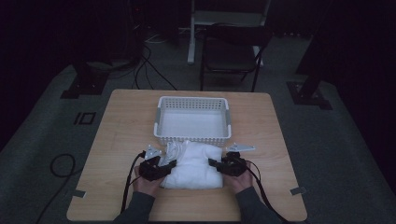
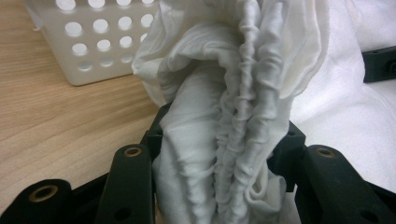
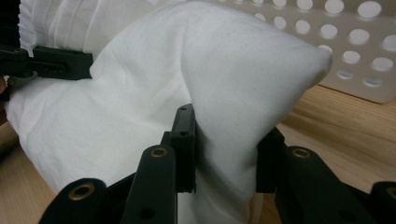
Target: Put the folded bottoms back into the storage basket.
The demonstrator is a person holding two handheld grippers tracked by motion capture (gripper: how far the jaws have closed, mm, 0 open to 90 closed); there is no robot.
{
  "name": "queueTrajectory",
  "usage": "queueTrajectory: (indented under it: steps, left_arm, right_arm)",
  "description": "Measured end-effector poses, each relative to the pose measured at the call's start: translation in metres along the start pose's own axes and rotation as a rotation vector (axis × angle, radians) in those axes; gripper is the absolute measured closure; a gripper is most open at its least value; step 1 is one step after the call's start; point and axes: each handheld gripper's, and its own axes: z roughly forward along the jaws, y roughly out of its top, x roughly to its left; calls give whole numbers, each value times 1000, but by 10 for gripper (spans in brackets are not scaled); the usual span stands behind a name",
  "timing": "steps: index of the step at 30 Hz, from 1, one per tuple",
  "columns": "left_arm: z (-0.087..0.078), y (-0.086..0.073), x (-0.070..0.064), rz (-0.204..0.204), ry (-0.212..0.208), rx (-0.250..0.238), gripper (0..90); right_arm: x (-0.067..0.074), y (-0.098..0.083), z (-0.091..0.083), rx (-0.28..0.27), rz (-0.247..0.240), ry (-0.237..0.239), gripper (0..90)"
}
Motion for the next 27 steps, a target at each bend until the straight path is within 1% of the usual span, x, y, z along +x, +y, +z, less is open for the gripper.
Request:
queueTrajectory:
  steps: [6,11,21,25,27]
  left_arm:
    - [-6,2,-1,0,-3,-14,545]
    - [-10,4,-3,4,0,-23,546]
    - [-21,11,-6,8,-8,-49,546]
    - [-26,15,-7,18,-8,-59,545]
    - [-28,16,-8,16,-10,-62,546]
  right_arm:
    - [4,3,-4,-9,-12,2,689]
    - [5,5,-6,-17,-9,7,688]
    - [14,14,-18,-41,-40,3,689]
    - [15,16,-21,-47,-45,7,689]
    - [15,17,-23,-48,-45,7,689]
